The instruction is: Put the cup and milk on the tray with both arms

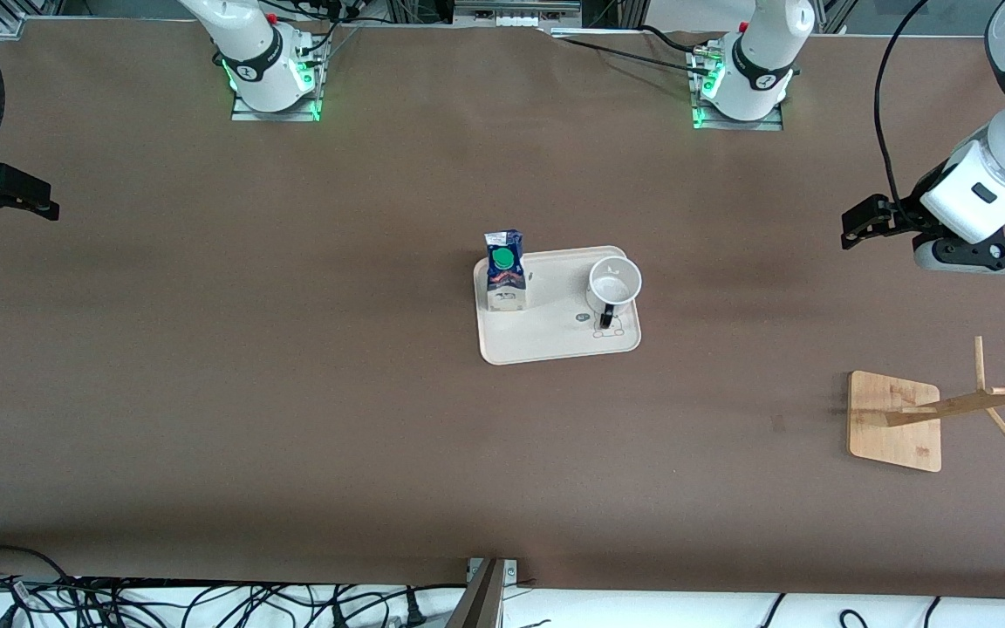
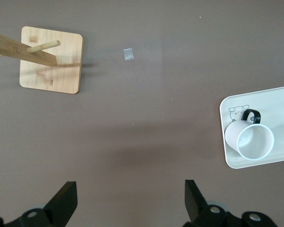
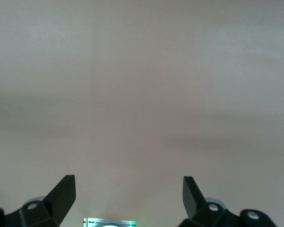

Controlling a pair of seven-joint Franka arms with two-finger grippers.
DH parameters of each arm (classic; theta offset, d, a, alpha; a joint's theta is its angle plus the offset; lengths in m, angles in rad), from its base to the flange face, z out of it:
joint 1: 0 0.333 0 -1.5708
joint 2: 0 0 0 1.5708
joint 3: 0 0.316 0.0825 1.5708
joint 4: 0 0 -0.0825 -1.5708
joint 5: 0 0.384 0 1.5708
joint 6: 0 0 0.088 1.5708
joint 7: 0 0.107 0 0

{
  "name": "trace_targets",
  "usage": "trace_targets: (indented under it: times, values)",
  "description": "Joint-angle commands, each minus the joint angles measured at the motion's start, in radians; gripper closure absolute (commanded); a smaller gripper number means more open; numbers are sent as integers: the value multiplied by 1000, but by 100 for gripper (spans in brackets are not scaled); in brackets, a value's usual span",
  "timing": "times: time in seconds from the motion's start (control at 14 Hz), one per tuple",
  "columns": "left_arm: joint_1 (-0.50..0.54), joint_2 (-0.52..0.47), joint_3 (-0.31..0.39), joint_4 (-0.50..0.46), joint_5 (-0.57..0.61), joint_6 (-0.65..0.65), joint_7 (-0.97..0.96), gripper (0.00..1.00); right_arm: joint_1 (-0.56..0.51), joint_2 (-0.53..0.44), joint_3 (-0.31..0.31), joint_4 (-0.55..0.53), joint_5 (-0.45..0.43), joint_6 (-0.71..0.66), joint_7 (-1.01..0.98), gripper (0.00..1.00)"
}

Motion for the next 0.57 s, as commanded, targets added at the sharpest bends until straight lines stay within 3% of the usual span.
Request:
trace_targets:
  times: [0.0, 0.5]
  values:
    - [-9, 37, -6, 62, 7, -35, 2, 0, 3, 6, 1, 19, 13, -9, 0, 0]
    - [-9, 43, -11, 75, 12, -44, 2, 0, 0, 6, -1, 19, 27, -9, -5, 0]
